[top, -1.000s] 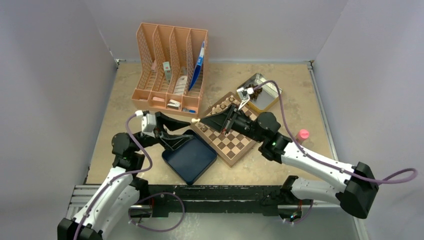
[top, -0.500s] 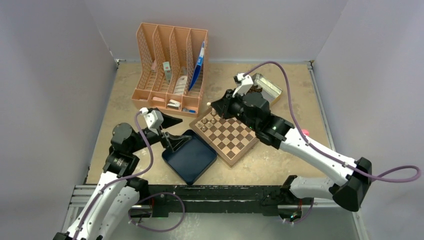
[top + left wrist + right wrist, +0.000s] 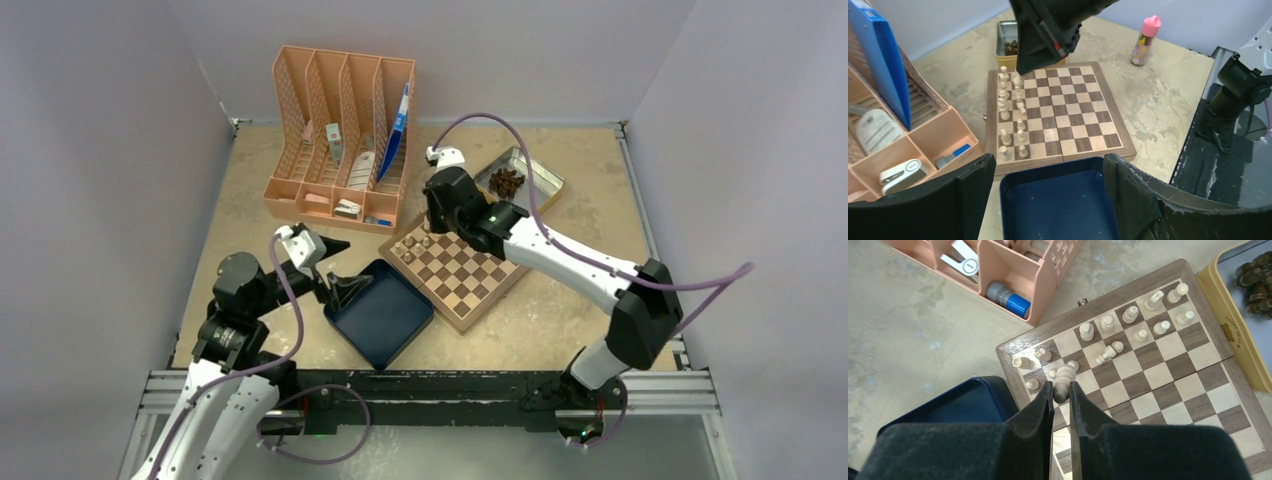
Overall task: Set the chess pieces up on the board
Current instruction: Place the chess piece on the chessboard.
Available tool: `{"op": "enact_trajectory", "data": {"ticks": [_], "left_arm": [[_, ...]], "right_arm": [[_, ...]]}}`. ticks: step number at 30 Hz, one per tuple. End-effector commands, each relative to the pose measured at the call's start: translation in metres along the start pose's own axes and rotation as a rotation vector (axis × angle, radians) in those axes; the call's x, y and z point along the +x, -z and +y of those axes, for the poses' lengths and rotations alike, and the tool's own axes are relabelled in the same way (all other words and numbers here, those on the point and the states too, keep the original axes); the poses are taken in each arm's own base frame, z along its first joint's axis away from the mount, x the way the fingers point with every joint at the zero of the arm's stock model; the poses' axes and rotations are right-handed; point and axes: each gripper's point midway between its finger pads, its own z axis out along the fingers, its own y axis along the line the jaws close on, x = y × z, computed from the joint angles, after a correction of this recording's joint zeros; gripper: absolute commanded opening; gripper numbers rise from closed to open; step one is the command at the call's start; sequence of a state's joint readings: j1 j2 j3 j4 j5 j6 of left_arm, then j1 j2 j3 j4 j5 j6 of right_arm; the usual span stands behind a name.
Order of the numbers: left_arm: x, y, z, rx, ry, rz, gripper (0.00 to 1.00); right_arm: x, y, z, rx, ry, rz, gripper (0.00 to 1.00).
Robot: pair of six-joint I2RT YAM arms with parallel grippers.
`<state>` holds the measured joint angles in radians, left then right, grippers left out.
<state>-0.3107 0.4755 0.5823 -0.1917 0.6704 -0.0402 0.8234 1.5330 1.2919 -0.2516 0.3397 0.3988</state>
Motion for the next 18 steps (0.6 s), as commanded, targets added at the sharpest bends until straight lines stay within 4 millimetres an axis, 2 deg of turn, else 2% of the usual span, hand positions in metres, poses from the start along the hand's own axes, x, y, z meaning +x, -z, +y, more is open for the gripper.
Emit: {"op": "enact_trajectory", "data": {"ticks": [1, 9, 18], "left_arm": [[-0.016, 0.011, 0.003, -0.051, -0.099, -0.032, 0.79], [-0.017, 0.018, 0.003, -0.079, -0.134, -0.057, 0.79], [-0.02, 0.023, 0.001, -0.082, -0.165, -0.071, 0.79]], "right_arm": [[-0.012, -0.013, 0.006, 0.008, 0.029, 0.016, 0.1], [0.001, -0.051, 0.016, 0.032, 0.058, 0.107, 0.11], [0.025, -0.085, 0.009, 0.108, 0.094, 0.202, 0.11]]}}
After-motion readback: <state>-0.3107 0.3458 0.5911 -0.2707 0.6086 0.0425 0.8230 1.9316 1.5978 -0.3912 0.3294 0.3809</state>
